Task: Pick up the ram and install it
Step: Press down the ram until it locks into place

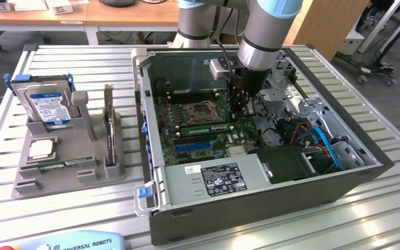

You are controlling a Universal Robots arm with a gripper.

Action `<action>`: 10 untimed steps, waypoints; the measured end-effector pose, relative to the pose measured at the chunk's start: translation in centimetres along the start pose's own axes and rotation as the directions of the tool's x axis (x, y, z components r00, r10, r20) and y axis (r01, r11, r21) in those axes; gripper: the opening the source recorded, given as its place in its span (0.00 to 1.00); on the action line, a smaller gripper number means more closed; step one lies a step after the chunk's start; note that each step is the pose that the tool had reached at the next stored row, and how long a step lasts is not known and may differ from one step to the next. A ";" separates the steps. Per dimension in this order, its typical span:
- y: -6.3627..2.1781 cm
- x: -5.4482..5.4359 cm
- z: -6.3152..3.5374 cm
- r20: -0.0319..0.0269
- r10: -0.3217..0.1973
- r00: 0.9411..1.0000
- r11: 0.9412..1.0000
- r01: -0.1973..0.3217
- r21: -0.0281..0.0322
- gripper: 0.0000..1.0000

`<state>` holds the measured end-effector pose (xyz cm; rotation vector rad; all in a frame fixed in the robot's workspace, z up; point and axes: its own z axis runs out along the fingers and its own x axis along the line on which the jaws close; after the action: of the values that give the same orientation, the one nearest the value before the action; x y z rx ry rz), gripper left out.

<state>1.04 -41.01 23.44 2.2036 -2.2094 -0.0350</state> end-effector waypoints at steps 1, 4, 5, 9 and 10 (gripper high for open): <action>0.00 0.0 0.00 0.000 0.000 1.000 1.000 0.000 0.000 0.10; -0.01 0.0 0.15 0.000 0.000 1.000 1.000 0.000 0.000 0.10; -0.01 0.0 0.24 0.000 0.000 1.000 1.000 0.000 0.000 0.10; -0.02 0.0 0.49 0.000 0.000 1.000 1.000 0.000 0.000 0.10; -0.02 0.0 0.49 0.000 0.000 1.000 1.000 0.000 0.000 0.10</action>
<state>1.04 -41.00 22.95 2.2035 -2.2093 -0.0349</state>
